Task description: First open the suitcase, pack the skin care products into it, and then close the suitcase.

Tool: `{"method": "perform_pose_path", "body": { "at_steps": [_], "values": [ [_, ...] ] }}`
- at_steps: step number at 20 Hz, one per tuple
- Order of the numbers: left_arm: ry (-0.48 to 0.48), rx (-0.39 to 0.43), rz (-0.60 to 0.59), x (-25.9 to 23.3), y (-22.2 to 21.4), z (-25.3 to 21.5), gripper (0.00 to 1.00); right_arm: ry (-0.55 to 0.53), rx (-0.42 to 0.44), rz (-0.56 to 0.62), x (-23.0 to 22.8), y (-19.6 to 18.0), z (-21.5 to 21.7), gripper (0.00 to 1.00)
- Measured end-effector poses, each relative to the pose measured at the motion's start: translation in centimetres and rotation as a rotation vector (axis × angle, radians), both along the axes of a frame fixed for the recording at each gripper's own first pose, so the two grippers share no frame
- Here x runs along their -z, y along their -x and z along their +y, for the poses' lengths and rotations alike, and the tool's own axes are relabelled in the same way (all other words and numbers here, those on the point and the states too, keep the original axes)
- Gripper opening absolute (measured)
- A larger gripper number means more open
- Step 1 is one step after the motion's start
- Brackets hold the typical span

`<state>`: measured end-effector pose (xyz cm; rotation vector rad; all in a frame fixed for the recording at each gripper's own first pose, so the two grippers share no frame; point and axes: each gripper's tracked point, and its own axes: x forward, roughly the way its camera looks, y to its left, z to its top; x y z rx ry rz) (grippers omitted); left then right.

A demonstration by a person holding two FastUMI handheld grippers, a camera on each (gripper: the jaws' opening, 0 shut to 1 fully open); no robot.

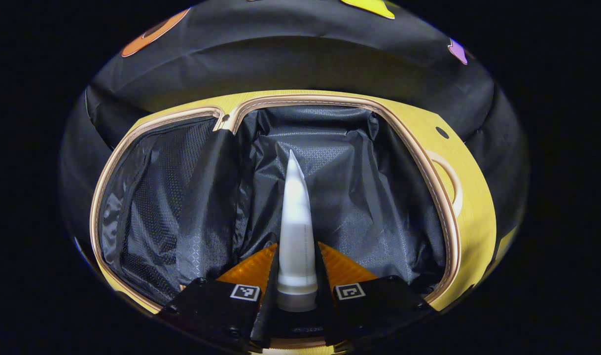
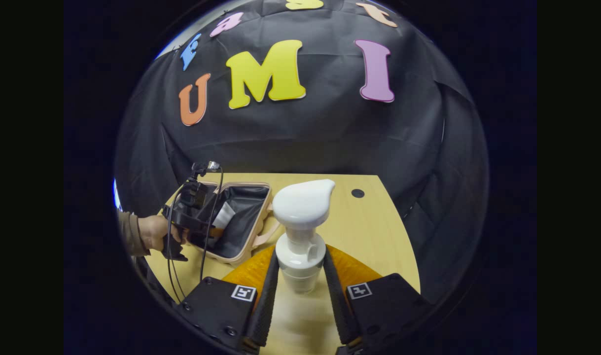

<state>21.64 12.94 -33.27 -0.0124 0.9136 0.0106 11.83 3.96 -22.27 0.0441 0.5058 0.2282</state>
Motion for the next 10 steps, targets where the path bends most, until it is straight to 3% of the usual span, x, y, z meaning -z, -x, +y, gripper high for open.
{"method": "perform_pose_path", "body": {
  "at_steps": [1,2,6,7,10],
  "values": [
    [0.02,0.005,-0.008,-0.2,0.1,-0.3,0.41,-0.002,-0.013,-0.007,-0.5,-0.3,0.9,0.5],
    [0.039,0.008,-0.026,-0.7,0.3,-0.6,0.47,-0.01,-0.03,-0.008,-0.9,-0.6,2.0,0.5],
    [0.166,0.079,-0.218,-6.0,0.6,-2.2,0.44,-0.046,-0.087,-0.01,-2.6,-2.7,7.2,0.5],
    [0.176,0.097,-0.272,-7.5,1.1,-2.0,0.49,-0.049,-0.104,-0.011,-2.9,-3.2,8.7,0.5],
    [0.156,0.116,-0.403,-11.5,3.0,0.1,0.88,-0.048,-0.149,0.025,-1.8,-4.7,13.2,0.5]
  ]
}}
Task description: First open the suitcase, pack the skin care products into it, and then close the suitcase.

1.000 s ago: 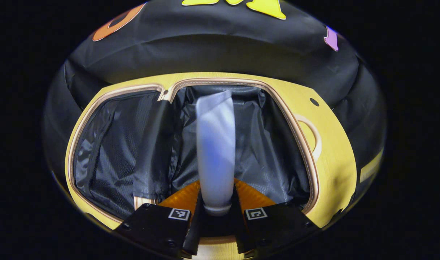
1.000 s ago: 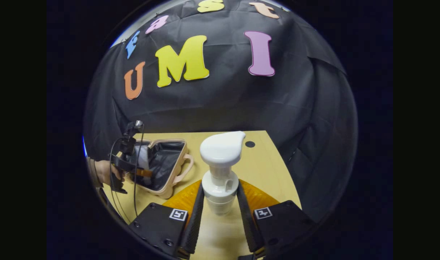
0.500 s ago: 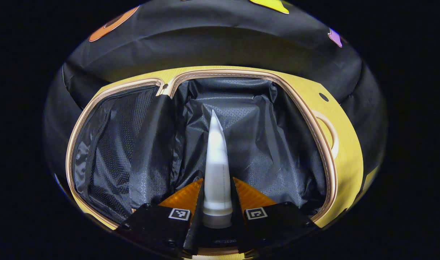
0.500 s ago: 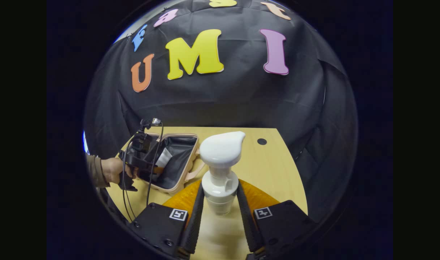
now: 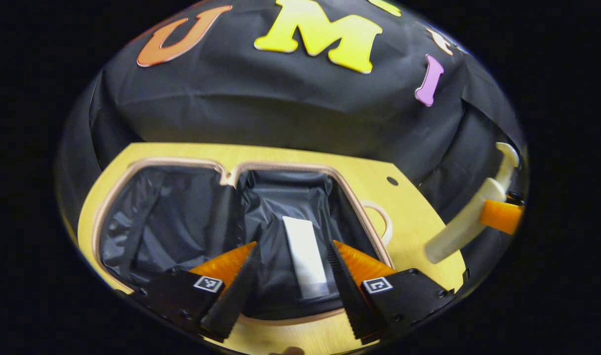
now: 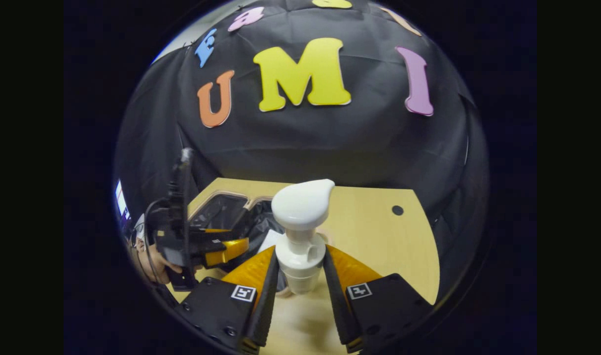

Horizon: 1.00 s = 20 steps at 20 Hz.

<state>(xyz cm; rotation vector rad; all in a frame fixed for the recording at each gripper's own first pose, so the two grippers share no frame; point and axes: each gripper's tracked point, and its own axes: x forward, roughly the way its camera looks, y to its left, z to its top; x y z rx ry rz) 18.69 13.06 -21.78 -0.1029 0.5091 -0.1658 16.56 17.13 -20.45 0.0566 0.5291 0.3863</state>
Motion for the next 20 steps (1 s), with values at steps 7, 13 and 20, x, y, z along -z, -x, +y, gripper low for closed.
{"method": "perform_pose_path", "body": {
  "at_steps": [7,13,20],
  "values": [
    [-0.076,-0.058,-0.148,-4.0,6.4,7.2,0.93,0.003,0.005,0.197,7.3,-1.8,6.5,0.48],
    [-0.113,-0.118,-0.262,-6.2,10.7,12.7,0.93,0.071,0.006,0.306,11.4,-1.7,8.7,0.5],
    [-0.093,-0.189,-0.295,-7.4,12.9,17.4,0.93,0.082,0.077,0.302,12.0,-7.1,10.7,0.5]
  ]
}}
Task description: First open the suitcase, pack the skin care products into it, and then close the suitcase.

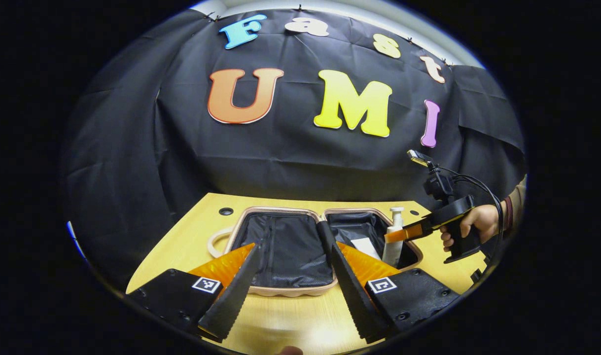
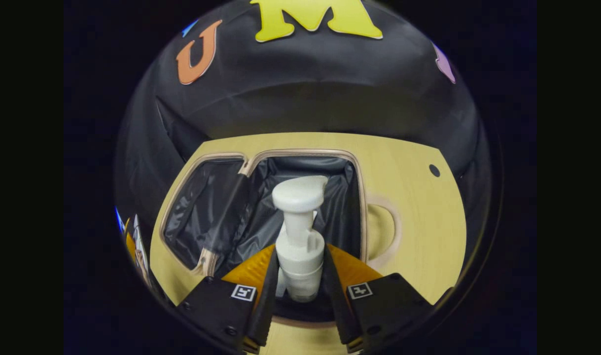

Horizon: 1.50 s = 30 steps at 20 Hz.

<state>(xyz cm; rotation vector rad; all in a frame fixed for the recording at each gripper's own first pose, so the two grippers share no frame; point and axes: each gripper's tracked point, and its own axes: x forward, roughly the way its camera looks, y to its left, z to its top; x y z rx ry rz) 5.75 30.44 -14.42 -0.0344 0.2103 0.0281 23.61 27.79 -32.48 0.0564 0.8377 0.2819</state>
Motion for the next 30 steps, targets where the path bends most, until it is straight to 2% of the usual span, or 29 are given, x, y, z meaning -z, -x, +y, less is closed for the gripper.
{"method": "perform_pose_path", "body": {
  "at_steps": [5,9,16,18,20,21,22,24,25,27,29,30],
  "values": [
    [-0.023,-0.069,0.017,0.7,0.3,4.4,0.93,0.077,0.105,0.141,4.8,-1.4,-1.0,0.48],
    [0.005,-0.128,0.025,0.6,1.0,8.0,0.93,0.079,0.153,0.167,5.7,-1.6,-1.3,0.5],
    [0.081,-0.183,0.022,0.7,1.8,11.4,0.93,0.066,0.169,0.163,6.0,-1.9,-1.4,0.52],
    [0.1,-0.198,0.024,0.7,1.8,12.3,0.93,0.029,0.171,0.151,5.0,-1.7,-1.0,0.54],
    [0.102,-0.205,0.02,0.8,1.4,13.2,0.93,-0.001,0.16,0.118,3.3,-1.4,-0.7,0.64],
    [0.114,-0.204,0.021,0.9,1.1,13.6,0.92,0.007,0.149,0.089,2.2,-1.3,-0.9,0.77],
    [0.138,-0.207,0.025,1.2,0.6,14.0,0.93,0.014,0.132,0.052,0.9,-1.0,-1.0,0.77],
    [0.228,-0.203,0.052,2.6,-0.6,14.7,0.92,0.004,0.089,-0.028,-2.4,0.0,-1.0,0.82],
    [0.302,-0.203,0.063,3.4,-1.6,15.1,0.92,-0.006,0.069,-0.068,-4.3,0.9,-1.1,0.78],
    [0.534,-0.161,0.049,4.6,-3.8,14.6,0.94,-0.025,0.041,-0.146,-8.4,3.2,-1.8,0.82],
    [0.729,-0.199,0.038,5.9,-5.4,16.0,0.94,-0.04,0.031,-0.216,-12.2,5.7,-3.2,0.82],
    [0.777,-0.225,0.046,7.1,-5.9,17.0,0.94,-0.02,0.031,-0.253,-14.0,6.9,-4.3,0.82]
  ]
}}
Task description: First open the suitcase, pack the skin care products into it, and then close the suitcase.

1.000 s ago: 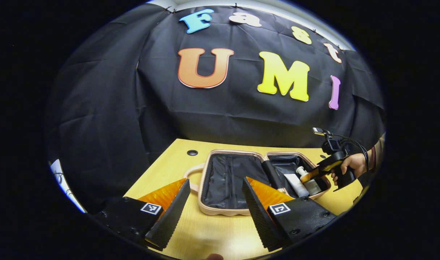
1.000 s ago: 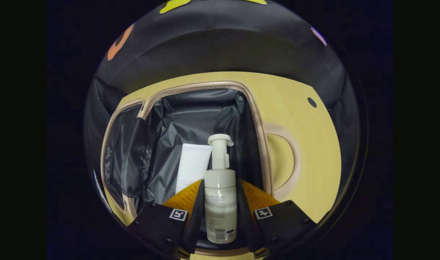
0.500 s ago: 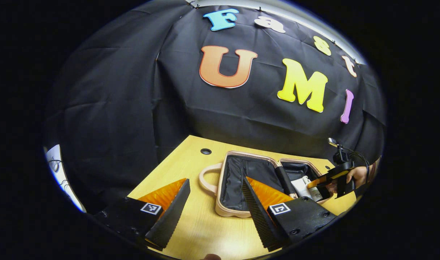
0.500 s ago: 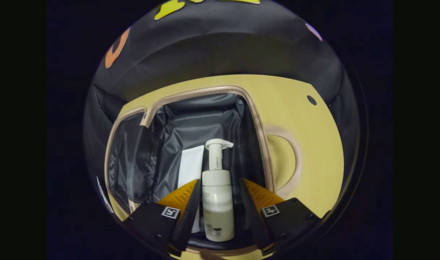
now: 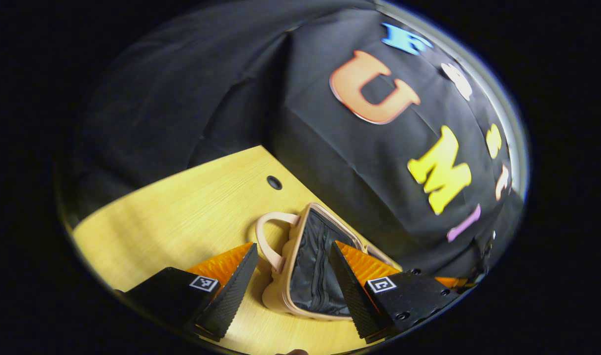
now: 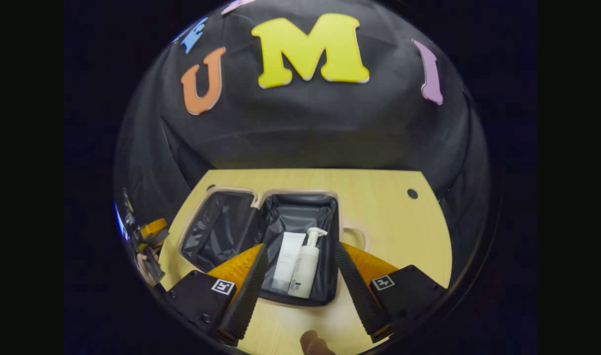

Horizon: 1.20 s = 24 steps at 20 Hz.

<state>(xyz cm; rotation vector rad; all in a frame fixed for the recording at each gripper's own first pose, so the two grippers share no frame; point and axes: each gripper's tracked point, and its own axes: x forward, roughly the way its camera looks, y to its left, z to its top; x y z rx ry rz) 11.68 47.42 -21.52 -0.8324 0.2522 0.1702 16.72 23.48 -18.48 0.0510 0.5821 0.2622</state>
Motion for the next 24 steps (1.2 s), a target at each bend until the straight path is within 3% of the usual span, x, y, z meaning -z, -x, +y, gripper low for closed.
{"method": "perform_pose_path", "body": {
  "at_steps": [4,8,9,10,11,12,13,14,15,16,17,18,22,24],
  "values": [
    [0.205,-0.047,0.02,4.4,-1.8,2.4,0.94,0.081,-0.026,-0.102,-5.1,5.1,-3.7,0.77],
    [0.392,-0.069,0.003,5.7,-4.1,2.7,0.88,0.06,-0.008,-0.121,-7.2,8.7,-5.0,0.82],
    [0.412,-0.083,0.01,6.4,-4.6,2.8,0.83,0.049,-0.008,-0.114,-7.3,9.6,-5.0,0.82],
    [0.429,-0.083,0.006,6.5,-5.5,3.0,0.65,0.044,-0.006,-0.113,-7.3,10.0,-5.1,0.82],
    [0.434,-0.075,0.005,6.2,-5.8,2.8,0.65,0.043,-0.003,-0.115,-7.3,10.3,-5.3,0.82],
    [0.428,-0.062,0.019,6.5,-6.0,2.7,0.74,0.041,0.003,-0.113,-7.2,10.5,-5.3,0.82],
    [0.437,-0.037,0.031,6.8,-6.1,2.3,0.57,0.034,0.003,-0.107,-7.0,10.9,-5.3,0.82],
    [0.454,-0.029,0.035,6.9,-6.0,1.9,0.51,0.03,0.007,-0.106,-6.8,11.1,-5.3,0.82],
    [0.476,-0.022,0.021,6.6,-6.5,1.6,0.36,0.023,0.01,-0.108,-6.9,11.2,-5.4,0.82],
    [0.486,-0.023,0.017,6.4,-6.5,1.5,0.28,0.019,0.012,-0.106,-6.6,11.2,-5.4,0.82],
    [0.483,-0.004,-0.013,5.7,-6.2,1.5,0.0,0.011,0.013,-0.105,-6.4,11.3,-5.4,0.82],
    [0.47,0.005,-0.007,5.8,-6.6,1.3,0.06,0.002,0.015,-0.105,-6.3,11.4,-5.3,0.82],
    [0.295,0.023,0.034,4.1,-6.1,1.1,0.03,0.01,-0.02,-0.13,-6.4,11.4,-5.3,0.78],
    [0.199,0.02,0.039,1.8,-5.5,1.0,0.03,-0.008,-0.032,-0.146,-6.8,11.4,-5.2,0.82]
  ]
}}
